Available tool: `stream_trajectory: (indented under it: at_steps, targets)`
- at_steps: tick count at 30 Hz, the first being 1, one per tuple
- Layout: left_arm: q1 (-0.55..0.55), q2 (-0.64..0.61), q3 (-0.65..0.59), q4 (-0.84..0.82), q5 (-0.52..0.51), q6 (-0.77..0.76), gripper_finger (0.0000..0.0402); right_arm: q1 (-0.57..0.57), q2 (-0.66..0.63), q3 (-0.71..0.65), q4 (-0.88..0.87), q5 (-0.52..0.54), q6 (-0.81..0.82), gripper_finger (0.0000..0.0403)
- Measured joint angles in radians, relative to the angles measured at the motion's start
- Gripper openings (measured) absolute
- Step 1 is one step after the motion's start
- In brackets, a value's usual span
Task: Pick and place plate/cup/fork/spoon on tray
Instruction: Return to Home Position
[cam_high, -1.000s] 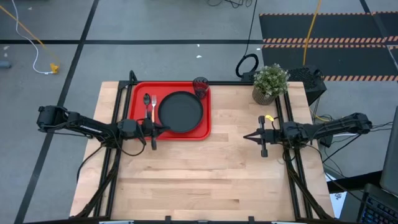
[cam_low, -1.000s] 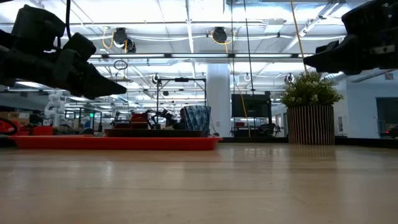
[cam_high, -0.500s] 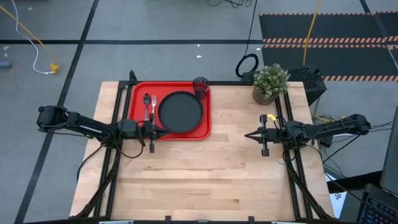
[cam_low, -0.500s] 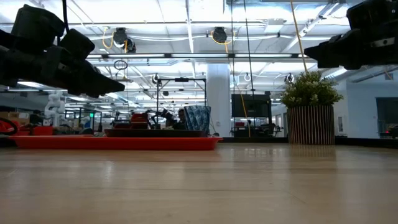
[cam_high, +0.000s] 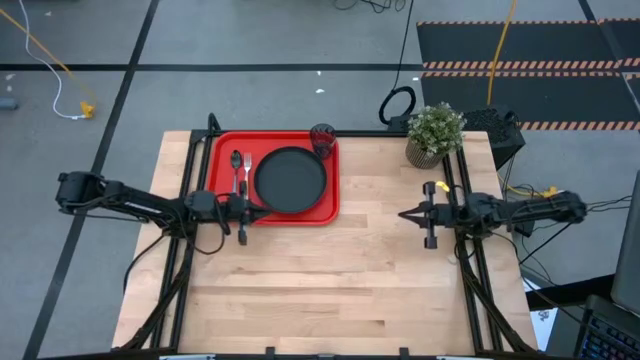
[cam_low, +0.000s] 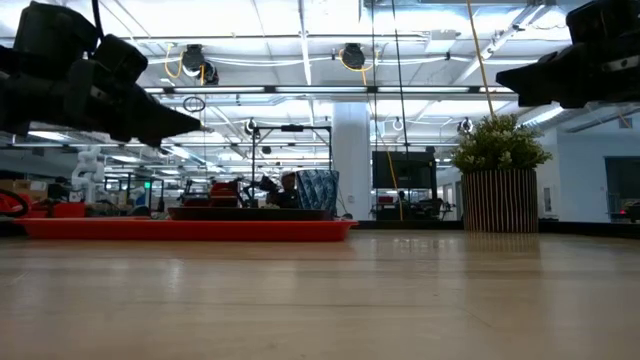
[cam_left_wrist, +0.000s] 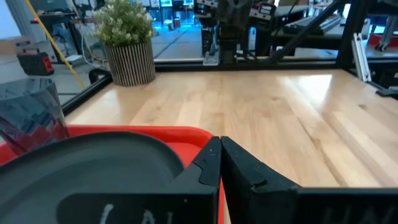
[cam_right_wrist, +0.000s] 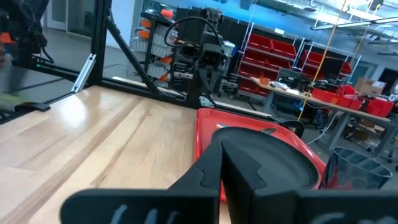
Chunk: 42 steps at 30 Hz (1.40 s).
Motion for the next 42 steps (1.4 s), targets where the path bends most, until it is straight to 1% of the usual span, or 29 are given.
stream_trajectory:
  at_steps: [3, 8, 10, 19, 22, 27, 31, 36, 42]
  targets:
    - [0.0, -0.019, 0.0, -0.009, 0.001, 0.0, 0.0004, 0.0, -0.046, -0.001, -0.029, 0.0, 0.0, 0.0]
    - [0.0, -0.037, 0.0, -0.012, 0.001, 0.004, 0.001, 0.0, -0.127, -0.001, -0.078, 0.0, 0.0, 0.0]
    - [0.0, -0.044, 0.0, -0.014, 0.001, 0.012, 0.0005, 0.0, -0.155, -0.001, -0.097, 0.0, -0.001, 0.0]
    - [0.0, -0.117, 0.0, -0.046, 0.025, 0.029, 0.0008, 0.0, -0.153, -0.001, -0.137, -0.003, 0.022, 0.0]
    - [0.0, -0.161, 0.0, -0.074, 0.024, 0.035, 0.0004, 0.0, -0.154, -0.001, -0.137, -0.003, 0.022, 0.0]
    - [0.0, -0.243, 0.0, -0.143, 0.024, 0.033, 0.001, 0.0, -0.154, -0.001, -0.138, -0.003, 0.022, 0.0]
    - [0.0, -0.312, 0.0, -0.221, 0.024, 0.029, 0.0003, 0.0, -0.154, -0.001, -0.137, -0.003, 0.022, 0.0]
    - [0.0, -0.403, 0.0, -0.309, 0.024, 0.034, 0.001, 0.0, -0.154, -0.001, -0.133, -0.003, 0.022, 0.0]
    - [0.0, -0.535, 0.0, -0.434, 0.024, 0.047, 0.0004, 0.0, -0.154, -0.001, -0.133, -0.003, 0.022, 0.0]
